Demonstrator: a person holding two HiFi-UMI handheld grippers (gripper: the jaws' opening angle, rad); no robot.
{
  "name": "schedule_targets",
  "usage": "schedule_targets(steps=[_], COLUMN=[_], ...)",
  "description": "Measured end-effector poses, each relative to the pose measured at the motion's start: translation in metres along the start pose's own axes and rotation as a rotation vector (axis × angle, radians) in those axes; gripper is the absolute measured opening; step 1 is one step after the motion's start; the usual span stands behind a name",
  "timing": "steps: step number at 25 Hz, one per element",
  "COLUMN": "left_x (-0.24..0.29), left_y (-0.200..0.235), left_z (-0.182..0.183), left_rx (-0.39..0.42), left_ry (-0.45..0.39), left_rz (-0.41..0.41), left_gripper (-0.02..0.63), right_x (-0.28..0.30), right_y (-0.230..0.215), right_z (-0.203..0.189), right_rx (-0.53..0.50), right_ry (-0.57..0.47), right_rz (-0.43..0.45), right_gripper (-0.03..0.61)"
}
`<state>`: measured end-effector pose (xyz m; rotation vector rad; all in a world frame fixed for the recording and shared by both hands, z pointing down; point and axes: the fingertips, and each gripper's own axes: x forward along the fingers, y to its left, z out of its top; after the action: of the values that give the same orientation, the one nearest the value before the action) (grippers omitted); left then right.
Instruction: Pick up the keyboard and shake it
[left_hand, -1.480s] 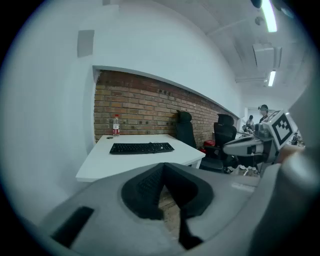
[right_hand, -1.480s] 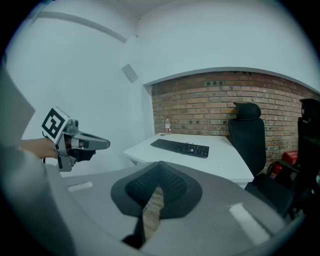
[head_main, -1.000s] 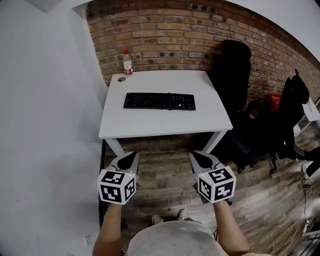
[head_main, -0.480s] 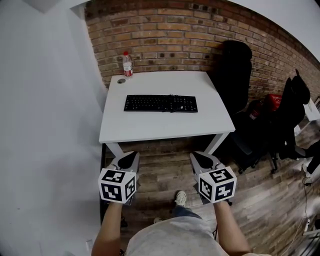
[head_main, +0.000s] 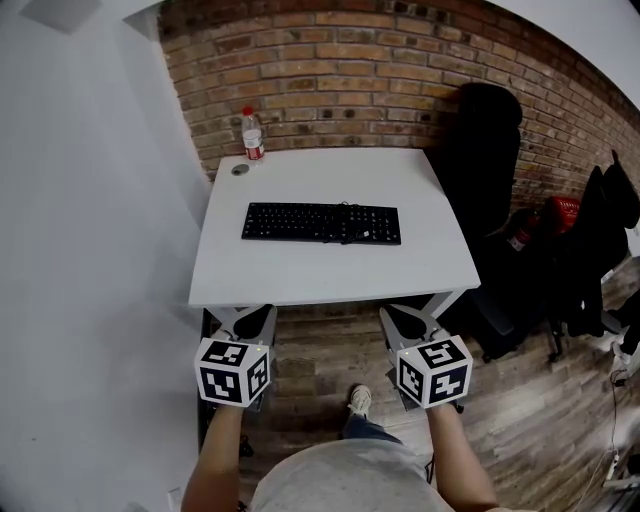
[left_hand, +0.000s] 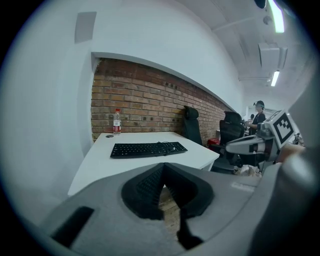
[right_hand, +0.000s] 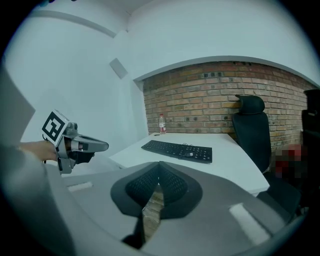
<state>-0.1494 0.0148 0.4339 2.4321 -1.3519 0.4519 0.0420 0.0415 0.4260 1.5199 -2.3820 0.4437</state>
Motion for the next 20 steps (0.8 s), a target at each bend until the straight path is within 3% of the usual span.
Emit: schedule_targets(steps=[20], left_x=[0.143], left_y=[0.005], left_z=[0.065], left_rx=[-0.045], left_ry=[0.036], left_rz=[0.077], left_gripper=[-0.006], right_x=[0.096], right_y=[-0.135], right_z=[0.043], right_rx=[0.038], right_ry=[0.043], right_rz=[0.083], right_gripper=[0.011])
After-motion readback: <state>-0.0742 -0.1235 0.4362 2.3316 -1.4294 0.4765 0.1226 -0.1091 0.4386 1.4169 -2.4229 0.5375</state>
